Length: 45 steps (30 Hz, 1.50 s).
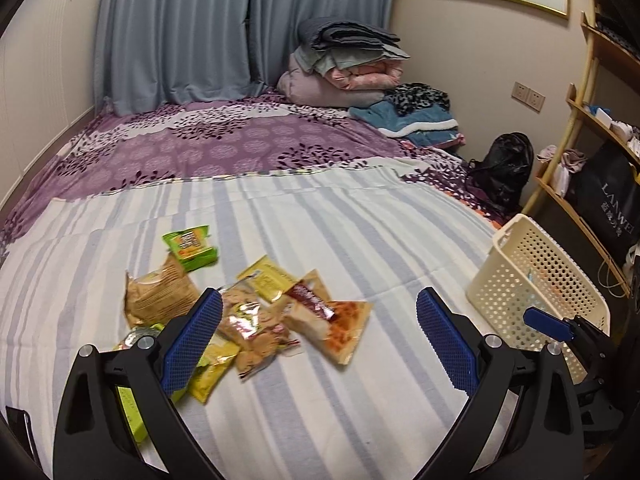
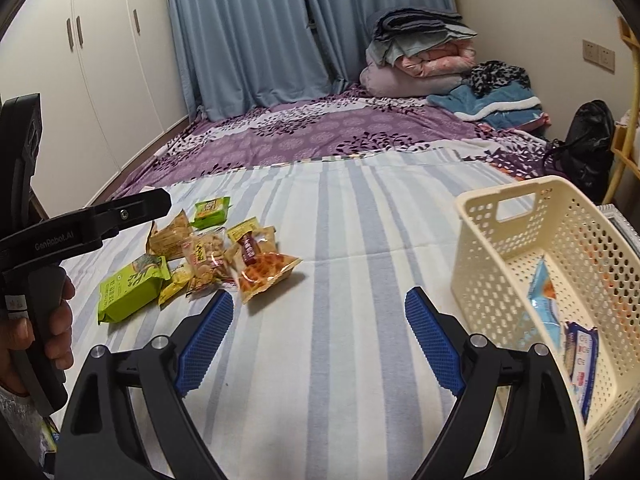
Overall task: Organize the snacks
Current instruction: 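Move both tools back over the remaining snack pile, then close the left tool on the green seaweed bag and lift it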
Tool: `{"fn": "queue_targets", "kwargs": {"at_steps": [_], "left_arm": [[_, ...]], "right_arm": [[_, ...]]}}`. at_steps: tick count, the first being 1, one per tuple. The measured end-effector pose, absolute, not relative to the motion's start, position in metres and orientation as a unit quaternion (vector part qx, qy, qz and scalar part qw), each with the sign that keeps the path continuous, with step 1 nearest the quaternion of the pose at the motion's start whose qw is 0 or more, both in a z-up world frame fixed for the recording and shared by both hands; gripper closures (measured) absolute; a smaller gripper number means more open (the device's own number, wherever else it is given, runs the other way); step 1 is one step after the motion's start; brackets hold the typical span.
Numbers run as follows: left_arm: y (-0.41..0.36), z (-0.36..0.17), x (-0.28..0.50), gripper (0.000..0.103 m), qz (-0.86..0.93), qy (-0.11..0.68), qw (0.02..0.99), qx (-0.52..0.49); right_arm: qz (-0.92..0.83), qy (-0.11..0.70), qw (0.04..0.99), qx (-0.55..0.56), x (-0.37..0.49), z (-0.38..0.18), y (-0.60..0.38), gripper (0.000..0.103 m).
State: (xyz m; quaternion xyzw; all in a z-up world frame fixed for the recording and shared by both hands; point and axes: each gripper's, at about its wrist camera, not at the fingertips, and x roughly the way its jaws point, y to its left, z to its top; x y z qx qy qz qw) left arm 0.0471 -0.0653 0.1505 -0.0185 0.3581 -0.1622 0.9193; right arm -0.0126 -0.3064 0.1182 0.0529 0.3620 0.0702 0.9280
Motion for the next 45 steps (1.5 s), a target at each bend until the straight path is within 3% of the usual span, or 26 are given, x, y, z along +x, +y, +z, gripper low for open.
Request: {"fn": "queue_targets", "kwargs": {"at_steps": [26, 36, 45], "left_arm": [[0.102, 0.067, 0.089, 0.004, -0.057, 0.45, 0.889, -0.06], [0.096, 0.044, 0.087, 0.004, -0.101, 0.475, 0.871, -0.074], [0.066, 0.042, 0.052, 0.004, -0.109, 0.483, 0.869, -0.005]], "right_arm": [[0.102, 0.409, 0.907, 0.017, 0.015, 0.098, -0.255, 0.016], [0.104, 0.415, 0.904, 0.018, 0.017, 0.093, -0.252, 0.016], [0.104, 0.415, 0.903, 0.027, 0.016, 0.091, -0.256, 0.016]]}}
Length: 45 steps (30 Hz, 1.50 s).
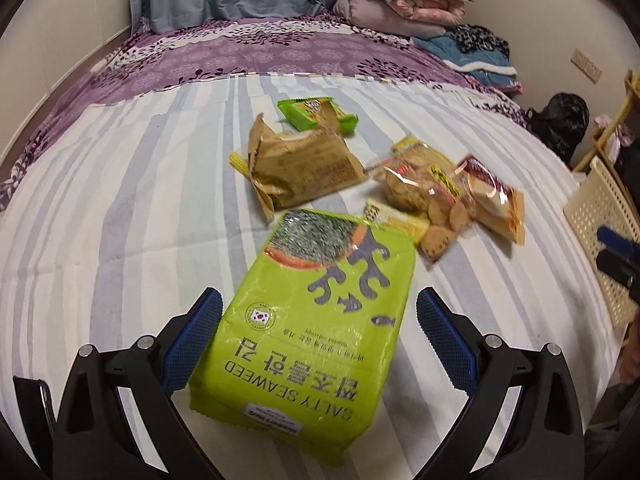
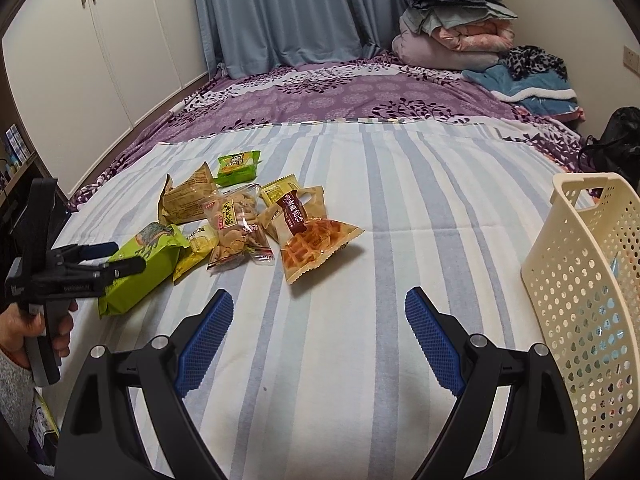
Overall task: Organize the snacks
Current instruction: 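Close the left tool on the green seaweed bag and lift it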
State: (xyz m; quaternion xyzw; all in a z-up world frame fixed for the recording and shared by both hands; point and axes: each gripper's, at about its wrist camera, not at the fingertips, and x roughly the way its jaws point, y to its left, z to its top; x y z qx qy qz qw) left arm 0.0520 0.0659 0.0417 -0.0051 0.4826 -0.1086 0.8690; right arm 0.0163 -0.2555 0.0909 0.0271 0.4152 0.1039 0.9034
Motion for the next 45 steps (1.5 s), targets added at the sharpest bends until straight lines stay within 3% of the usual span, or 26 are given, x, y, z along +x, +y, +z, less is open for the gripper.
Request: {"fn": "queue_targets", "kwargs": {"at_steps": [12, 14, 21, 35, 45], "left_arm": [[0.061, 0.024, 0.055, 0.005, -0.102, 0.497, 0.862, -0.009], [0.061, 0.024, 0.056, 0.015, -0.108, 0.494, 0.863, -0.014], [0.057, 0.027, 0.048, 0.023, -0.104, 0.482, 0.87, 0.003], [0.07, 0.074, 0.031, 0.023, -0.091, 0.433, 0.897, -0.019], [0.064, 0.076, 0.033, 0.023, -0.097, 0.433, 0.896, -0.027]], "right_arm": [[0.101, 0.418, 0.903, 0.026, 0.018, 0.086, -0.257, 0.016], [0.098, 0.42, 0.902, 0.027, 0.02, 0.084, -0.258, 0.016], [0.106, 0.424, 0.899, 0.022, 0.037, 0.077, -0.252, 0.016], [0.116, 0.437, 0.891, -0.047, 0.116, 0.04, -0.227, 0.016], [0.139, 0.456, 0.875, -0.082, 0.137, 0.021, -0.206, 0.016]]}}
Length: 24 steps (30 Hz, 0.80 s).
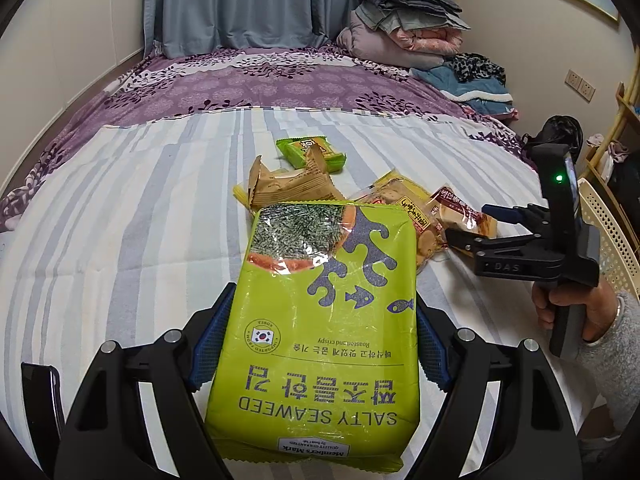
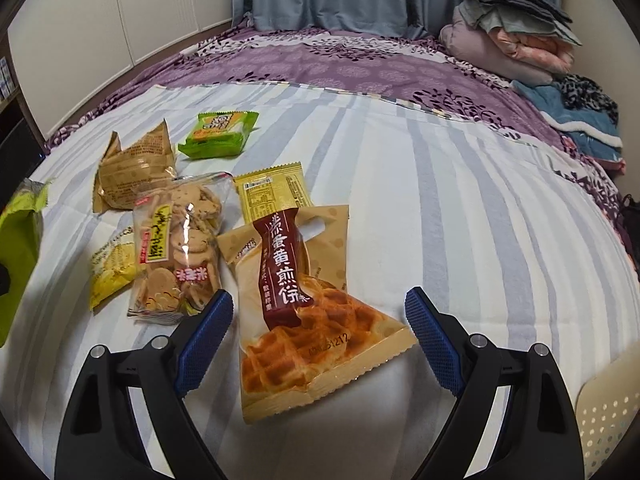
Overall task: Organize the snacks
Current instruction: 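Close the left tool on the green seaweed bag and lift it, then grasp the waffle packet with the right tool while the left tool holds the seaweed bag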
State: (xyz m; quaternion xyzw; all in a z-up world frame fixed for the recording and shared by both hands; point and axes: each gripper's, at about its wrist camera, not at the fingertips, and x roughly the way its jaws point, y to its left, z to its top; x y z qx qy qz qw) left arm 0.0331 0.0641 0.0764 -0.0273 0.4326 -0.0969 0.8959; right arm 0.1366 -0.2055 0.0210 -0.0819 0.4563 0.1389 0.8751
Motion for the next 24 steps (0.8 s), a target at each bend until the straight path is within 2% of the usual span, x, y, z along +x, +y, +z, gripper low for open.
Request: {"fn": "queue_targets", "kwargs": {"at_steps": [5, 13, 24], "left_arm": [[0.064, 0.077, 0.033, 0.023, -0.101, 0.431, 0.896, -0.029], [0.061, 0.081, 0.031, 0.023, -0.104, 0.427, 0.898, -0.027], [0.053, 0.097, 0.024, 0.023, -0.11, 0.413, 0.904, -0.019]], "right_arm": [[0.143, 0.472, 0.867, -0.075, 0.143, 0.013, -0.206, 0.016], [0.147, 0.467, 0.869, -0.069, 0.138, 0.016, -0.208, 0.032], [0.141, 0.45, 0.881, -0.026, 0.11, 0.038, -0.229, 0.033]]}}
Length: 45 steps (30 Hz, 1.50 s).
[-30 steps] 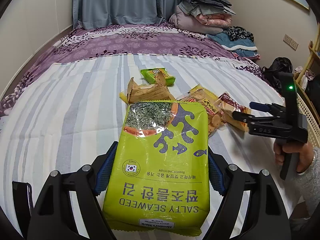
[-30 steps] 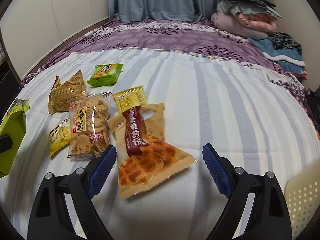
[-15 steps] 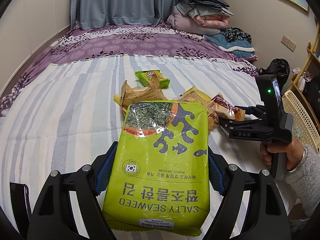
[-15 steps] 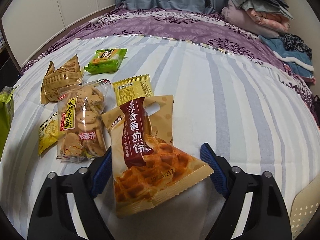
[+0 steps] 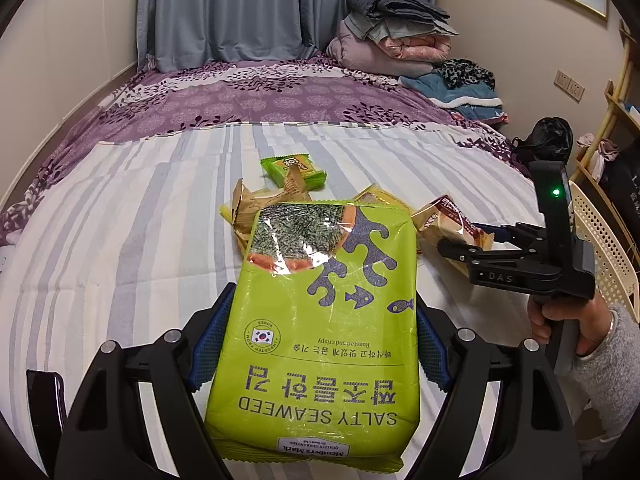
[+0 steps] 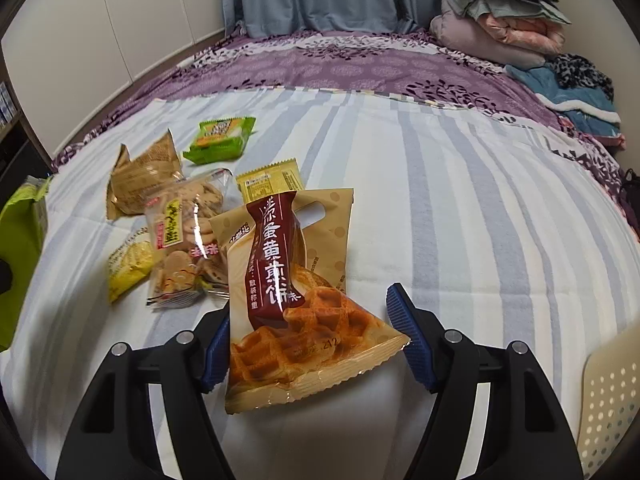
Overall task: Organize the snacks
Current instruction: 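Grasp the waffle packet with the right tool while the left tool holds the seaweed bag, then carry the seaweed bag and waffle packet over the cream basket with both tools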
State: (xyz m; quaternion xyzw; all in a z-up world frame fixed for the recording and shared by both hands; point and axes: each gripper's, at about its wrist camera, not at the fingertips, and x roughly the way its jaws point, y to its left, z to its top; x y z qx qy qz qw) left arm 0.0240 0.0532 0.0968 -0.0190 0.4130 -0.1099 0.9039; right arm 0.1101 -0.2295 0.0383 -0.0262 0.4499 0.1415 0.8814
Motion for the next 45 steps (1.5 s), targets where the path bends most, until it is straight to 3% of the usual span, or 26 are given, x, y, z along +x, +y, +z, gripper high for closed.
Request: {"fn": "queue_targets", "kwargs": {"at_steps": [45], "left_arm": [[-0.012, 0.148, -0.014, 0.022, -0.144, 0.361, 0.921, 0.022]], "right_arm": [[0.072, 0.312, 0.944, 0.079, -0.01, 0.141, -0.35, 0.033]]}}
